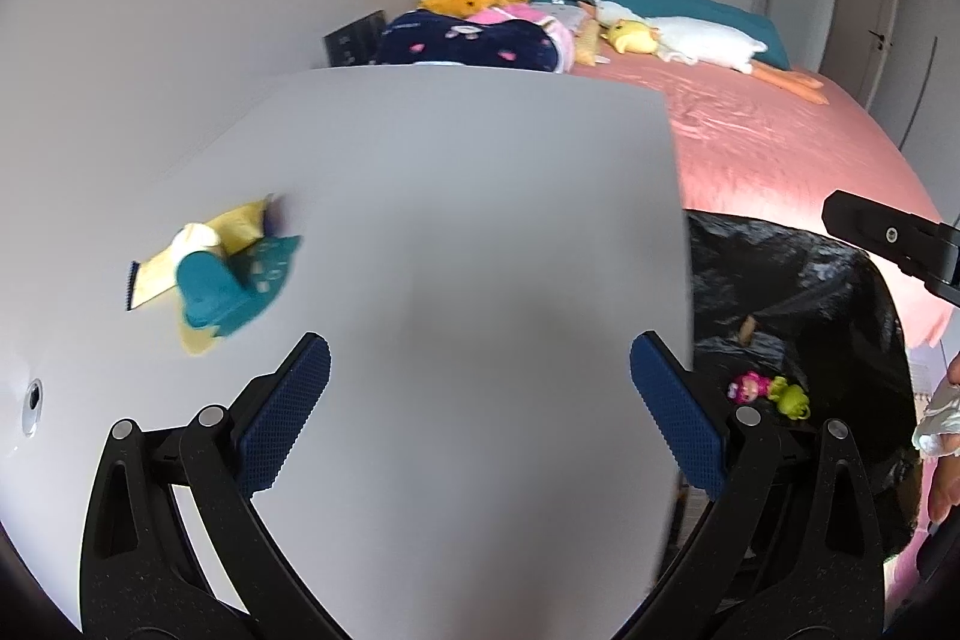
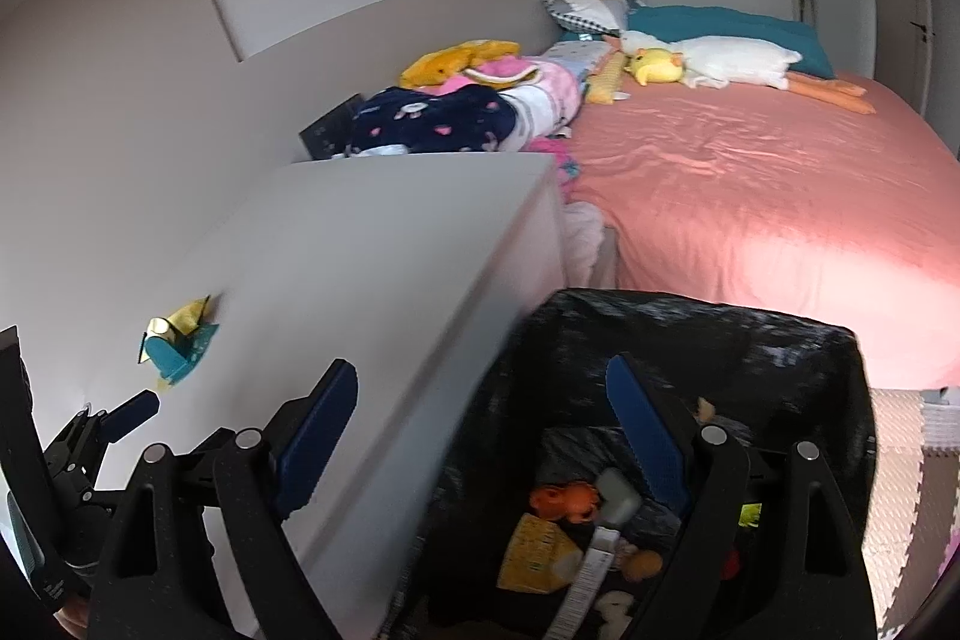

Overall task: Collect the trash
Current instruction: 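Move both open tools back toward the desk, then grasp the teal cup with cream lid with the left tool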

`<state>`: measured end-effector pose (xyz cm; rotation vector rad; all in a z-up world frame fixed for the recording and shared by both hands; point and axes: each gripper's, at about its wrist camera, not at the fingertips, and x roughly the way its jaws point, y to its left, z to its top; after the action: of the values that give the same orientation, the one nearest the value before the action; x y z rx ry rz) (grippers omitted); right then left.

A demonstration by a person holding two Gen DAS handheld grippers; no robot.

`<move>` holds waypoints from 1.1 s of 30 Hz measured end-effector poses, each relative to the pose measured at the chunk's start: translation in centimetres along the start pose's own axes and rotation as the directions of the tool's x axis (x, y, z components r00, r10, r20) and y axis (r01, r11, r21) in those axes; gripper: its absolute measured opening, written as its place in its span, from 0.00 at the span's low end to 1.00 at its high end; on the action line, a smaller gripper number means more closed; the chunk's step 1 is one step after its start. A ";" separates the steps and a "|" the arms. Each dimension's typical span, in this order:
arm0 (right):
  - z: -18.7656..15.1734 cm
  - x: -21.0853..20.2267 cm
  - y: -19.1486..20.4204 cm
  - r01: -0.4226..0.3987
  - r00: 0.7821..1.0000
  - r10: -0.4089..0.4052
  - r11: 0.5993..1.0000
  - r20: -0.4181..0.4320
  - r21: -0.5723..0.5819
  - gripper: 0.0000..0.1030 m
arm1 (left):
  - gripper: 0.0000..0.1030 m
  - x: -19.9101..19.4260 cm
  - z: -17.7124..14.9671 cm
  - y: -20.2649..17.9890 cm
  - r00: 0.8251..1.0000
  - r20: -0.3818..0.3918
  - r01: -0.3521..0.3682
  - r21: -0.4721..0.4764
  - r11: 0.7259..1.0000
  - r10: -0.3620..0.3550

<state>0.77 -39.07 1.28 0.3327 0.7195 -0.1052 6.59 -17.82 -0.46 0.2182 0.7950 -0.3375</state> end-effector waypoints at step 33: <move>1.2 7.0 9.9 -0.135 0.988 0.125 0.984 -0.089 -0.113 0.83 | 0.59 6.2 1.8 15.0 0.978 -0.060 -0.210 -0.233 0.949 0.202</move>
<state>8.84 -30.04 0.08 0.2707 0.7797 0.0754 17.44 -5.85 -2.83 0.0800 0.8318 -0.0392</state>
